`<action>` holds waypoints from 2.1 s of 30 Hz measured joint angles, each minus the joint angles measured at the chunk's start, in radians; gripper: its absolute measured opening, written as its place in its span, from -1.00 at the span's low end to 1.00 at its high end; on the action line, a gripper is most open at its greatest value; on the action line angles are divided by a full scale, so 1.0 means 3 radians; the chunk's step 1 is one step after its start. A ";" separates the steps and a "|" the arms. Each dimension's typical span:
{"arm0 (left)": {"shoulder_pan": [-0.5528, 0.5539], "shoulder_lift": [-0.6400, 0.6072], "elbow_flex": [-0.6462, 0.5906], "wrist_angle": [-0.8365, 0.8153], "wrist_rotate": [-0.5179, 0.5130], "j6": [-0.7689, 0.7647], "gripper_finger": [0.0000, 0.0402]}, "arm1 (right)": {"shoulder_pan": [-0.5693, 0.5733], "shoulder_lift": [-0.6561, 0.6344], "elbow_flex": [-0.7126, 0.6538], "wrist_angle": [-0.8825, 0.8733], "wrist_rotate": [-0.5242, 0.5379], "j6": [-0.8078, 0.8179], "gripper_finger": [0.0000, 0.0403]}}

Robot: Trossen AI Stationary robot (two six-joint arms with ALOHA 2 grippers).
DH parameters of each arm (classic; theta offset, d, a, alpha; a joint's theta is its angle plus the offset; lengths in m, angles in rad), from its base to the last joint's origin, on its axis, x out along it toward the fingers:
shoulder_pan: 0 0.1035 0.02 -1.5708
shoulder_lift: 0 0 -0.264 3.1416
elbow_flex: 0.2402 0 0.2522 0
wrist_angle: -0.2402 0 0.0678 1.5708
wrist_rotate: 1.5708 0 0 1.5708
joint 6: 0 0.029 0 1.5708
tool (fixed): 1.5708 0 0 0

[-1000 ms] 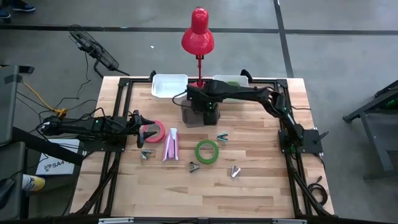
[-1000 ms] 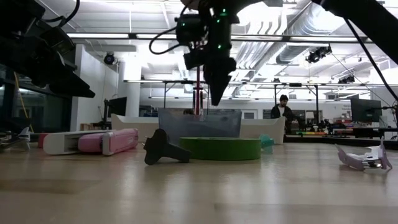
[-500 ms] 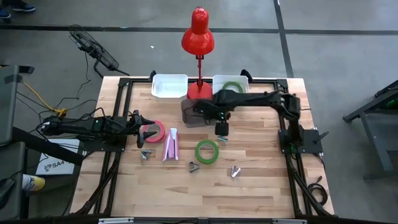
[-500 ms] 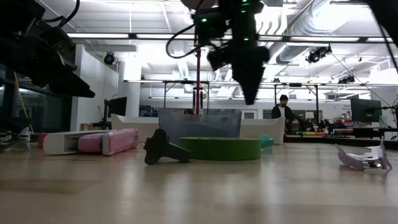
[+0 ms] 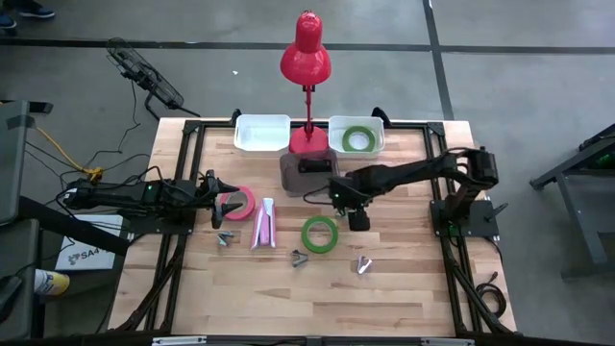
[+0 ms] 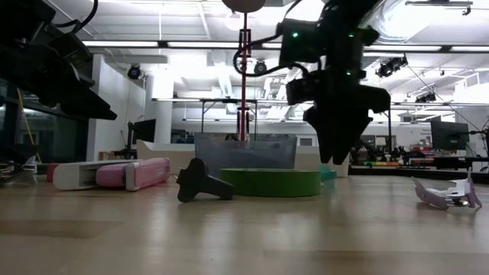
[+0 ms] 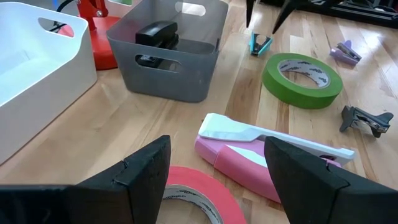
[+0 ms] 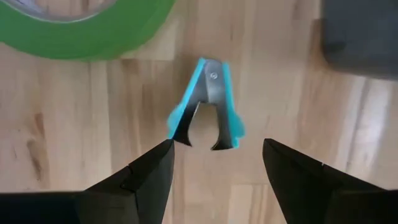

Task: Pick and place Stapler, Stapler remover, tape
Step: Put the blue staple remover into the left white bin

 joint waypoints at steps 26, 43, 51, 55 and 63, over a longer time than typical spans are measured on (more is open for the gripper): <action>0.0000 0.0001 0.0000 0.0000 0.0000 -0.0001 0.28 | 0.0143 0.0013 -0.0219 0.0472 0.0040 0.0587 0.76; 0.0000 0.0001 0.0000 0.0000 -0.0001 -0.0001 0.28 | 0.0141 0.0111 -0.0217 0.0474 0.0090 0.0521 0.52; 0.0000 0.0001 0.0000 0.0000 -0.0001 -0.0001 0.28 | 0.0141 0.0111 -0.0217 0.0467 0.0091 0.0508 0.22; 0.0000 0.0001 -0.0001 0.0000 -0.0001 -0.0001 0.28 | 0.0141 0.0110 -0.0217 0.0456 0.0129 0.0499 0.05; 0.0000 0.0000 0.0000 0.0000 -0.0001 -0.0001 0.28 | 0.0140 0.0109 -0.0216 0.0454 0.0129 0.0414 -0.38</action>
